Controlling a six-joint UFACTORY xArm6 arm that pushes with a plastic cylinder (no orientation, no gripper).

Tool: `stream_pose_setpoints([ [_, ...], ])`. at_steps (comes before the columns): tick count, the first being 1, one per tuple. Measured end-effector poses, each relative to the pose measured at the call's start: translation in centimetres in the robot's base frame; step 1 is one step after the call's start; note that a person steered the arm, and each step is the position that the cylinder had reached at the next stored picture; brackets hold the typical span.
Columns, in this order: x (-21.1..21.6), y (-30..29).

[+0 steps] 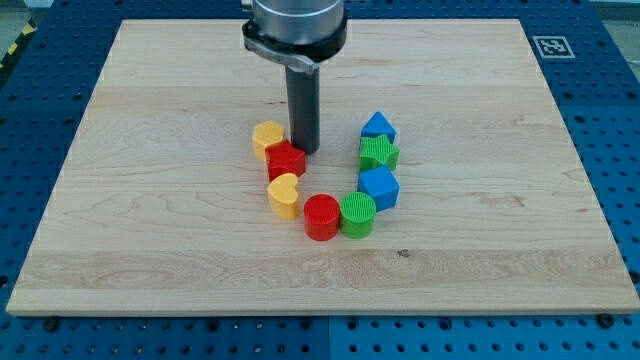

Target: Adjust the hexagon and the red star closer to each other

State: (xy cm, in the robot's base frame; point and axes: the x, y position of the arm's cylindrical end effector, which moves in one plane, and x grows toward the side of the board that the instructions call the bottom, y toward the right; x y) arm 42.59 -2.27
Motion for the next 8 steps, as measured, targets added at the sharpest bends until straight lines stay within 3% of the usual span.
stream_pose_setpoints([
  [4, -3.5, -8.5],
  [5, -1.0, -11.0],
  [6, 1.5, -10.7],
  [8, 2.1, -6.6],
])
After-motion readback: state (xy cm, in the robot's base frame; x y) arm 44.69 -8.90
